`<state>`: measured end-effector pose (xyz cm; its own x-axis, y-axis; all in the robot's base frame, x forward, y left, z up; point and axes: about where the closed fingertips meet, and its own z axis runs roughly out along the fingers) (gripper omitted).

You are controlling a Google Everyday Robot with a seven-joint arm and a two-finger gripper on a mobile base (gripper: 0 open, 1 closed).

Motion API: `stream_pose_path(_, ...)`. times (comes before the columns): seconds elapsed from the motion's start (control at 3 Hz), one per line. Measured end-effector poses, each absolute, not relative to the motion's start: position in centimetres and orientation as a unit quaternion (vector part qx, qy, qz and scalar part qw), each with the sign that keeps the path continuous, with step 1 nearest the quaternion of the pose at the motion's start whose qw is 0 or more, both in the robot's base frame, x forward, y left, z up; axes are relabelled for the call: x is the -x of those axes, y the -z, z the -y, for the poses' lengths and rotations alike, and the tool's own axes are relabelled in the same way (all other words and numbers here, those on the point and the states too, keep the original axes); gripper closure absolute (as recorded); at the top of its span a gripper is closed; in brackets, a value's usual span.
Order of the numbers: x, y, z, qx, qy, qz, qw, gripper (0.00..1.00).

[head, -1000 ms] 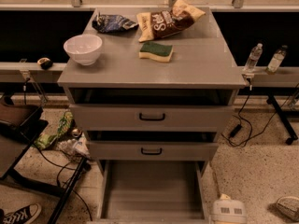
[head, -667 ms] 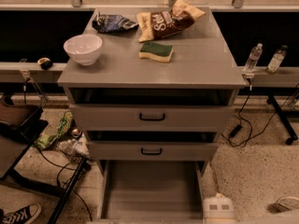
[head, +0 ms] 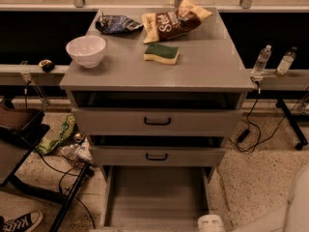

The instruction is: Close bottom drawer

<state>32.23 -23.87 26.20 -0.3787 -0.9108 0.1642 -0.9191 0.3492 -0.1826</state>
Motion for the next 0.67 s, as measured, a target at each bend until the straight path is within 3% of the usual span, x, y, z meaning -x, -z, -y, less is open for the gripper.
stream_pose_path(0.67, -26.7, -19.2, 22.3, -0.565, -0.042, 0.824, 0.018, 0.72)
